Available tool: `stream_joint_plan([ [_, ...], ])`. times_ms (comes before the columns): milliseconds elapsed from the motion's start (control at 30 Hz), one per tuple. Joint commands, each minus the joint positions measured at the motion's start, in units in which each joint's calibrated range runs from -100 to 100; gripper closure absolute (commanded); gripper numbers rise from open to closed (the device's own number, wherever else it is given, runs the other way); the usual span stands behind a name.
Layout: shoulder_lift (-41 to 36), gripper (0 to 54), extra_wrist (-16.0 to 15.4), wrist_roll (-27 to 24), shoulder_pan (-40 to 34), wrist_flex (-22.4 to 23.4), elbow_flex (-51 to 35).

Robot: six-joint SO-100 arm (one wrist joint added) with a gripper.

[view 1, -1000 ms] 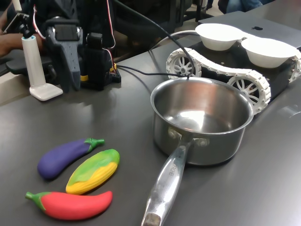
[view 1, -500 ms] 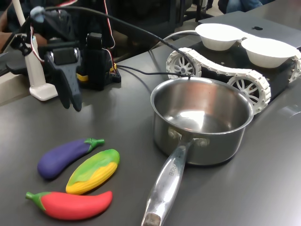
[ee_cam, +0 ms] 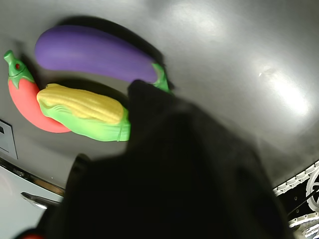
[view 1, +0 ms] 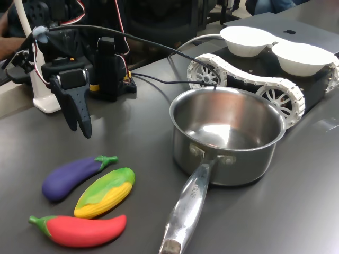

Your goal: Pick up the brinjal and place them in the pan

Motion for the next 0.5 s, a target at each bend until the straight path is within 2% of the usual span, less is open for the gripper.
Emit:
stream_joint_plan([
  [0, -0.63, 23.7, 1.01, 0.59, -0.04, -2.39, -0.92],
  [100, -0.63, 23.2, 2.1, 0.24, -0.27, -2.91, -0.74],
  [167, -0.55, 22.8, 3.95, -0.29, -1.18, -3.59, -0.38],
  [233, -0.72, 21.7, 4.2, 0.2, -1.3, -4.1, 0.53],
  [267, -0.89, 18.3, 4.2, 0.63, -1.3, -4.53, 1.35],
  [300, -1.06, 17.2, 4.2, 1.12, -1.3, -4.87, 2.07],
  [467, -1.14, 16.1, 4.2, 0.83, -1.41, -7.26, 5.16],
])
